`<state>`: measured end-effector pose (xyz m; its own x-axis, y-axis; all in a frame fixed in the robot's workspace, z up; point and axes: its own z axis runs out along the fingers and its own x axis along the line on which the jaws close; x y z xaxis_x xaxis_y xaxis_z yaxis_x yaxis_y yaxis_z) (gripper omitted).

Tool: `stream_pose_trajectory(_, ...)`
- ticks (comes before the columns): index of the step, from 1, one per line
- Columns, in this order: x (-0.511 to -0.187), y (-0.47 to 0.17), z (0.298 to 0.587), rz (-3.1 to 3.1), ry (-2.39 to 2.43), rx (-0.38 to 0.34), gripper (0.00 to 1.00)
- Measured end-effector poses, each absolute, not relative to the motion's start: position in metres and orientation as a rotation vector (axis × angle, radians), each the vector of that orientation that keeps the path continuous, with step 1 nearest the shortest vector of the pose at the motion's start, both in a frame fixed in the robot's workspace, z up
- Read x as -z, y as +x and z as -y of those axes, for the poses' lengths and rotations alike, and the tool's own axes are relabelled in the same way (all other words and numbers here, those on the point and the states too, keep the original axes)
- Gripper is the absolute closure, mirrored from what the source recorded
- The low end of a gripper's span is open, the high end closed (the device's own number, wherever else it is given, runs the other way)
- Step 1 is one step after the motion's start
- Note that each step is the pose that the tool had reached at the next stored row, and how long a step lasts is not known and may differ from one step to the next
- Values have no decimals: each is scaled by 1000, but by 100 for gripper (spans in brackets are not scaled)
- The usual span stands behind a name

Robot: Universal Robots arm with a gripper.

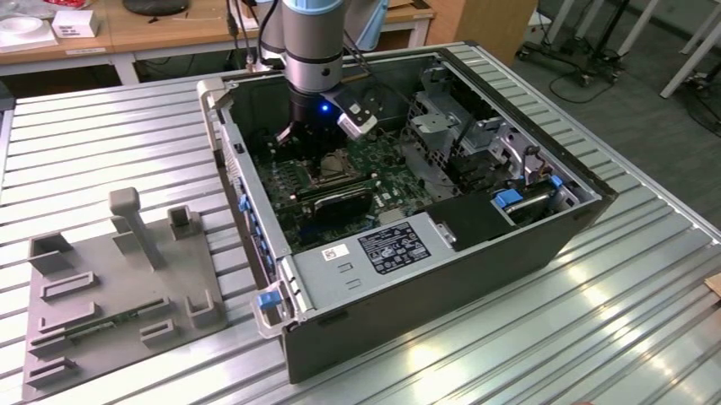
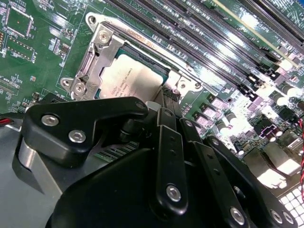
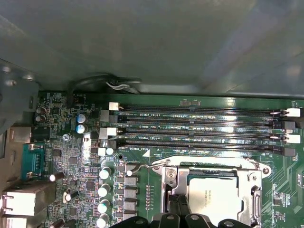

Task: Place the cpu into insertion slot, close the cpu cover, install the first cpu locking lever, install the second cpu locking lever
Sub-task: 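Close the cpu cover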

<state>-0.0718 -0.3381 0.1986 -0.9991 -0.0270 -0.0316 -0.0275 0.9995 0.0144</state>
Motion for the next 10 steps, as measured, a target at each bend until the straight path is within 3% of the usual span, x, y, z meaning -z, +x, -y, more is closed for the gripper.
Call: stream_pose_trajectory(10,-205,-72,338,-3110,-42,-25,89)
